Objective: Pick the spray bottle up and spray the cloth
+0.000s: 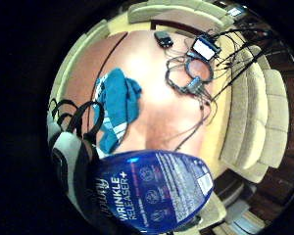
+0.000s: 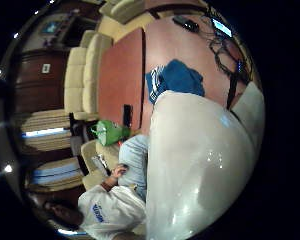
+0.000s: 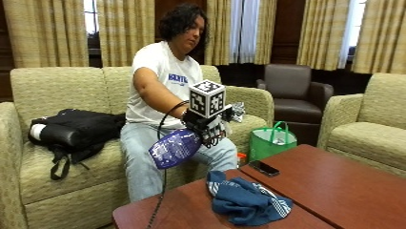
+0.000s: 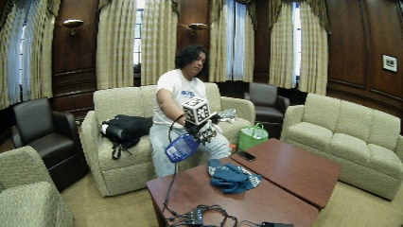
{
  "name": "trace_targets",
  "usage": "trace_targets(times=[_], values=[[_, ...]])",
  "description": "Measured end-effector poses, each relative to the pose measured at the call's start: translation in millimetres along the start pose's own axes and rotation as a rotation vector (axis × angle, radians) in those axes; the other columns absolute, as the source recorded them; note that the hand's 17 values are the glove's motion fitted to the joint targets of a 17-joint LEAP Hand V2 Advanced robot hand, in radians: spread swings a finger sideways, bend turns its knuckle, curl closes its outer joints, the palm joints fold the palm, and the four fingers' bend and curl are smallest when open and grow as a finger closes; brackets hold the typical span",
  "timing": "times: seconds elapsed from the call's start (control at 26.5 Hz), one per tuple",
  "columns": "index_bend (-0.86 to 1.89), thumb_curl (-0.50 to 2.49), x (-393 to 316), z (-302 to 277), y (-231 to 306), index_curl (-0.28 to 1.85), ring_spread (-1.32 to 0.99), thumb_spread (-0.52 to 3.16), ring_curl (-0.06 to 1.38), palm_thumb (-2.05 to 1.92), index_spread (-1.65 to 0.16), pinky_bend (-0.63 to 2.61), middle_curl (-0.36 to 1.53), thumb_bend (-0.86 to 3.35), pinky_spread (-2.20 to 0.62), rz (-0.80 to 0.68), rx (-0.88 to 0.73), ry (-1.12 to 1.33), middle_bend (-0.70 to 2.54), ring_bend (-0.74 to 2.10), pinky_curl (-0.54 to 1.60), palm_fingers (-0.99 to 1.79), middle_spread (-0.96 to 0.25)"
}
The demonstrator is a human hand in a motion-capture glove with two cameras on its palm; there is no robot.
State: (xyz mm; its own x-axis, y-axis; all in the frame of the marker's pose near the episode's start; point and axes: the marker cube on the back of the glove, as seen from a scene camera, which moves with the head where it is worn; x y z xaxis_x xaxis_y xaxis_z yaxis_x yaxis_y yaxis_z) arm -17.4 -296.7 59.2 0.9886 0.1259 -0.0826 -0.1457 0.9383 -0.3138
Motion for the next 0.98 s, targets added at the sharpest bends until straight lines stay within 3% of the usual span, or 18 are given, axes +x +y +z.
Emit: trace_targets(times=[0.45, 0.79, 0.98], values=[[0.45, 0.73, -87, 126, -22, 0.56, -0.22, 0.34, 0.46, 0.9, -0.25, 0.4, 0.54, -0.02, -0.29, -0.082, -0.238, 0.472, 0.65, 0.65, 0.4, 1.41, -0.18], [0.45, 0.76, -119, 218, -28, 0.57, -0.22, 0.34, 0.46, 0.9, -0.25, 0.41, 0.54, -0.02, -0.29, -0.259, -0.366, 0.872, 0.65, 0.65, 0.4, 1.4, -0.18], [0.45, 0.77, -139, 230, -22, 0.57, -0.22, 0.34, 0.46, 0.9, -0.25, 0.4, 0.54, -0.02, -0.29, -0.318, -0.452, 0.688, 0.65, 0.65, 0.4, 1.39, -0.18]])
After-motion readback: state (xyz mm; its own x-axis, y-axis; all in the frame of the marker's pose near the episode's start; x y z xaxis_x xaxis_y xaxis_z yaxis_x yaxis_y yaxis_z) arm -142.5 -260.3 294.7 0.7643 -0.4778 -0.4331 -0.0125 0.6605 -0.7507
